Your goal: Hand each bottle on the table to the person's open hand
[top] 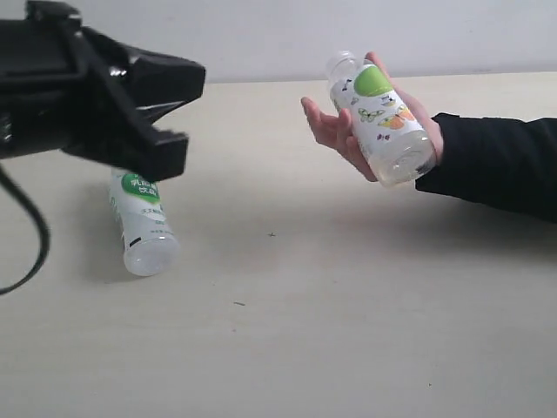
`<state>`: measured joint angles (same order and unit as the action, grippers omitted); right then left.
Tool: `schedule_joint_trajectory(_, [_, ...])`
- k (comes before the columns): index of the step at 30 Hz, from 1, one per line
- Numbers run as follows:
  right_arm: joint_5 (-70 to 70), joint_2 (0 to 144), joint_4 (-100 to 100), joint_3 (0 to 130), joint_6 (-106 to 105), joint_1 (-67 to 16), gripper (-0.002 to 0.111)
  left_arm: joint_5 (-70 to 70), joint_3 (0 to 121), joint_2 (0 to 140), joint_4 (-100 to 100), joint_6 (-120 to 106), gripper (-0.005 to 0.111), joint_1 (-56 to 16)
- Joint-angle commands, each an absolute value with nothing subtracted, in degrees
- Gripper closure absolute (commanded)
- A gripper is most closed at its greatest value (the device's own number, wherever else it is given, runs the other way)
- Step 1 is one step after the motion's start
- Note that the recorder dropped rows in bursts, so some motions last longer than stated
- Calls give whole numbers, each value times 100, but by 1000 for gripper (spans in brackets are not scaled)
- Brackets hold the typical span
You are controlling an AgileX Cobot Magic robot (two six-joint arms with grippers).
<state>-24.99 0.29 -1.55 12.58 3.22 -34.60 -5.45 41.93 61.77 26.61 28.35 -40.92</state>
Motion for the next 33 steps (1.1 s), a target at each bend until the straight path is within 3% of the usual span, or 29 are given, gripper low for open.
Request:
schedule_joint_trajectory(1, [-2421, 0, -154, 1240, 316, -3457, 108, 358, 3228, 5412, 2747, 2657, 107, -4128])
schedule_joint_trajectory(6, [-2421, 0, -154, 1240, 316, -3457, 108, 1958, 2239, 4778, 2481, 2344, 107, -4090])
schedule_joint_trajectory(11, [-2421, 0, -154, 1240, 316, -3457, 108, 1939, 1854, 4469, 1195, 1315, 107, -3600])
schedule_joint_trajectory(25, [-2421, 0, -154, 1240, 316, -3457, 108, 1702, 1569, 4469, 1117, 1556, 107, -1743])
schedule_joint_trajectory(28, [-2421, 0, -154, 1240, 316, -3457, 108, 1602, 1430, 4469, 1117, 1544, 107, -1697])
schedule_joint_trajectory(33, [-2421, 0, -154, 1240, 316, -3457, 108, 2563, 616, 4798, 1149, 1511, 107, -1655])
